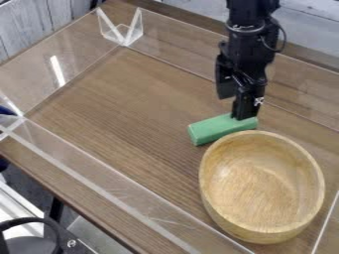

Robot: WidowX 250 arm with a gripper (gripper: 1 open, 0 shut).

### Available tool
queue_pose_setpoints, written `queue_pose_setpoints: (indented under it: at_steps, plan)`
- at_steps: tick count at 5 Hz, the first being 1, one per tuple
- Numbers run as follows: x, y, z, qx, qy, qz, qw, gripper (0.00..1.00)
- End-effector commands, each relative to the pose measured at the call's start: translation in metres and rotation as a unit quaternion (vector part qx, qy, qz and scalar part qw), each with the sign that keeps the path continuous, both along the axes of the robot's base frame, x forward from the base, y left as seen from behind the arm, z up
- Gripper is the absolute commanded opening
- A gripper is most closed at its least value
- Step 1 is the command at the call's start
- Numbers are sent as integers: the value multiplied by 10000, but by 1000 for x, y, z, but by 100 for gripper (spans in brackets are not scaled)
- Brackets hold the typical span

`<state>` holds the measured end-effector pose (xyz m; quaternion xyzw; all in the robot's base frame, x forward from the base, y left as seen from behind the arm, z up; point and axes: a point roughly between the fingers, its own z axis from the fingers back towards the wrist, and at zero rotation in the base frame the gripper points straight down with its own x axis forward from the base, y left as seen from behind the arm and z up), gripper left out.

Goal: Put the green block in the brown bowl

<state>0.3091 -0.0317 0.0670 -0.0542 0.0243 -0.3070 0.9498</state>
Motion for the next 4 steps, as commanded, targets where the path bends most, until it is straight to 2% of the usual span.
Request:
queue_pose_setpoints:
  at_steps: [1,2,3,4]
  plan:
    - [6,8,11,21,-157,17,9999,100]
    - [4,13,4,47,22,11,10000,100]
    - [1,12,-15,24,209,-205,9996,100]
    - [-1,10,-33,48,374,-418,9984,0]
